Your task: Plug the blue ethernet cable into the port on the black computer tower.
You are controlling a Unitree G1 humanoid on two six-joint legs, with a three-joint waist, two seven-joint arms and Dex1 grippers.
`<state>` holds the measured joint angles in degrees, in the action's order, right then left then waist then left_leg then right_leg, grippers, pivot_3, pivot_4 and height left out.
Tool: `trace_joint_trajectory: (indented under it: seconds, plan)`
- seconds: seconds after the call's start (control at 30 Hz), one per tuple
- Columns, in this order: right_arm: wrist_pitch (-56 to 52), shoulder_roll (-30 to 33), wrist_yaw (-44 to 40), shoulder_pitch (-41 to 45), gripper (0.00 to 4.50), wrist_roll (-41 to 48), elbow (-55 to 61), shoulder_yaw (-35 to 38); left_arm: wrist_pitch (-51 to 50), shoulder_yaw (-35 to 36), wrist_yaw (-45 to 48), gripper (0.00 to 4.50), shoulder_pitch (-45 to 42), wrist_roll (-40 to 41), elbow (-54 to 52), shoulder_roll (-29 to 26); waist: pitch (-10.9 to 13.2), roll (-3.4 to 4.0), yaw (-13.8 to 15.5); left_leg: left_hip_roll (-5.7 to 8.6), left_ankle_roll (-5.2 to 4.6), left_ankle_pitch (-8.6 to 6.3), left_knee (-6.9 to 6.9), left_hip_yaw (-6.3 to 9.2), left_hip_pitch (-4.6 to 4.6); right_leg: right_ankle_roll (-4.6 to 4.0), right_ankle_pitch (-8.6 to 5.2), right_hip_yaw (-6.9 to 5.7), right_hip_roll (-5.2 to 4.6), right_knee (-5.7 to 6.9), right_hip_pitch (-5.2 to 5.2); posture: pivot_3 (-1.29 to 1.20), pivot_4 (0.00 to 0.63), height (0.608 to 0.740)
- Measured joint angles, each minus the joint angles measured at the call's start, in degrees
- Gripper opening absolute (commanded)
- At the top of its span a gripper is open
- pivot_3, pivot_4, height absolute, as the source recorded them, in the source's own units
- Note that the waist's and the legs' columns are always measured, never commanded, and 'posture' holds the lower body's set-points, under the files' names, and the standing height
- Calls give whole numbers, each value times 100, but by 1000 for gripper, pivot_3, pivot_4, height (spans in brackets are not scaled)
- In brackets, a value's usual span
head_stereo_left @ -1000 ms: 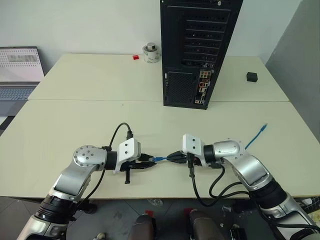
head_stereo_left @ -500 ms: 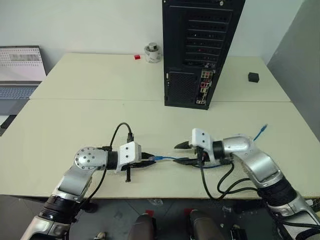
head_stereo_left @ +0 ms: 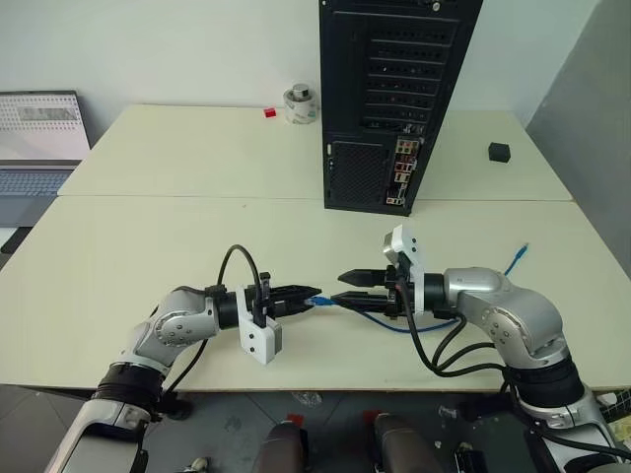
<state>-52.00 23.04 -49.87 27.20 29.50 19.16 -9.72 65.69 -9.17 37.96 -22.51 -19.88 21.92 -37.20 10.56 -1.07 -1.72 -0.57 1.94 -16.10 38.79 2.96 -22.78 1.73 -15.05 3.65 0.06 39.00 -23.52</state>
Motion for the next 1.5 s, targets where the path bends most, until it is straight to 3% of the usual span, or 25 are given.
trace_joint_trajectory:
  seconds: [0.3, 0.73, 0.83, 1.07, 1.5]
  plan:
    - [-135, -230, 249, 0, 2382, 221, -33, -65, 327, 52, -1005, 275, -197, -750, 142, -24, 0, 0, -8, 1, 0, 0, 0, 0, 0, 1, 0, -5, 2, 1, 0, 0, 150, 740]
    - [-246, -403, 423, 6, 2382, 335, -327, -68, 310, 36, -1574, 275, -198, -1053, 151, -159, 0, 0, -10, 1, 0, 0, 0, 1, 0, 0, 0, -9, 2, 2, 0, 0, 150, 740]
    - [-246, -423, 434, 38, 1854, 335, -385, -91, 307, 22, -1628, 275, -198, -1084, 150, -179, 0, 0, -11, 1, 0, 0, 0, 1, 0, 1, 0, -9, 2, 2, 0, 0, 150, 740]
    - [-245, -488, 486, 55, 135, 339, -473, -101, 285, -21, -1748, 274, -195, -1178, 148, -197, 0, 0, -11, 1, 0, 0, 0, 0, -1, 0, 0, -9, 2, 2, 0, 0, 150, 740]
    - [-301, -501, 389, 161, 1, 395, -715, -100, 198, -152, -1856, 272, -185, -1169, 156, -266, 0, 0, -12, 1, 0, 0, 0, 2, -1, 1, 0, -10, 2, 2, 0, 0, 150, 740]
